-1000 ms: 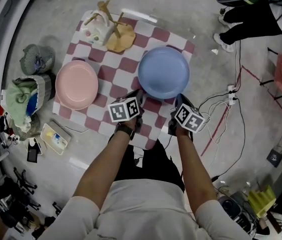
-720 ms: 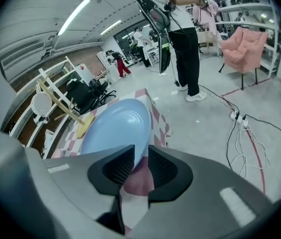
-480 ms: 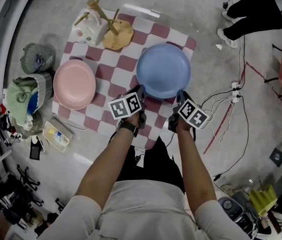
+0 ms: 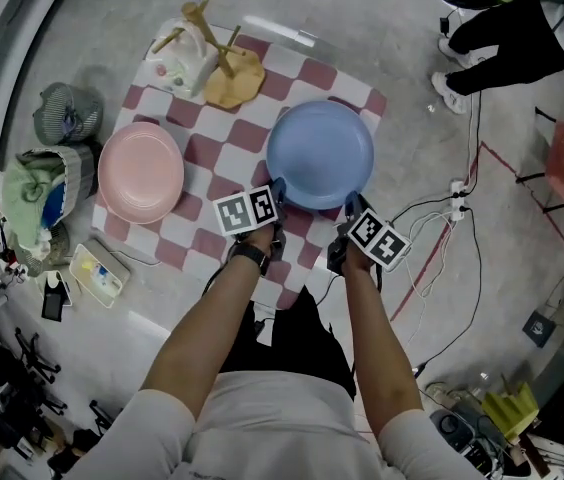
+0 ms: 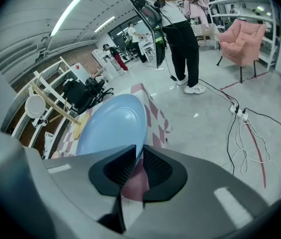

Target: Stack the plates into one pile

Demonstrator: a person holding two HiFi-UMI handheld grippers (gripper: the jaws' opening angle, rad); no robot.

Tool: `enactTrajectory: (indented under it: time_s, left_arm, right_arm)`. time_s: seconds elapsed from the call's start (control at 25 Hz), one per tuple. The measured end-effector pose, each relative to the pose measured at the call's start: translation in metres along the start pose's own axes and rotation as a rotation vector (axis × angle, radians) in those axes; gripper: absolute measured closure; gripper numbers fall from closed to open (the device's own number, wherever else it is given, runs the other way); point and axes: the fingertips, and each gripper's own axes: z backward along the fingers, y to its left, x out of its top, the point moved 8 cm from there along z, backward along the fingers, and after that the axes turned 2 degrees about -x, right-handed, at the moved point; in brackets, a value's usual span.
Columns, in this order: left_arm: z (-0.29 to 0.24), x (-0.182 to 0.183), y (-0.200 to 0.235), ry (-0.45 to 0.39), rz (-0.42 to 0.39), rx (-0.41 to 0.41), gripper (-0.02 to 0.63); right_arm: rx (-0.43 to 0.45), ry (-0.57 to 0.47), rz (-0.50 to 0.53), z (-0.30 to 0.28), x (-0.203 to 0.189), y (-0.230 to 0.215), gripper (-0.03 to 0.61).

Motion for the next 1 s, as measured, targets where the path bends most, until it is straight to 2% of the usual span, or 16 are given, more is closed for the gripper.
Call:
enactTrajectory:
  time_s: [0.24, 0.48, 1.0]
  left_arm:
    - [0.018, 0.0, -0.002, -0.056, 0.02, -0.002, 0.571]
    - [0.056, -0.012, 0.007, -0.082, 0.06, 0.02, 0.566]
    - [0.146, -0.013, 0.068, -0.248, 0.197, 0.089, 0.565]
  right_arm:
    - [0.014, -0.026, 0.007, 0.012, -0.003, 0.009, 0.531]
    - [0.046, 0.012, 0.046, 0.029, -0.015, 0.028, 0.531]
    - [0.183, 0.089, 0.214, 0.03, -0.05, 0.121, 0.531]
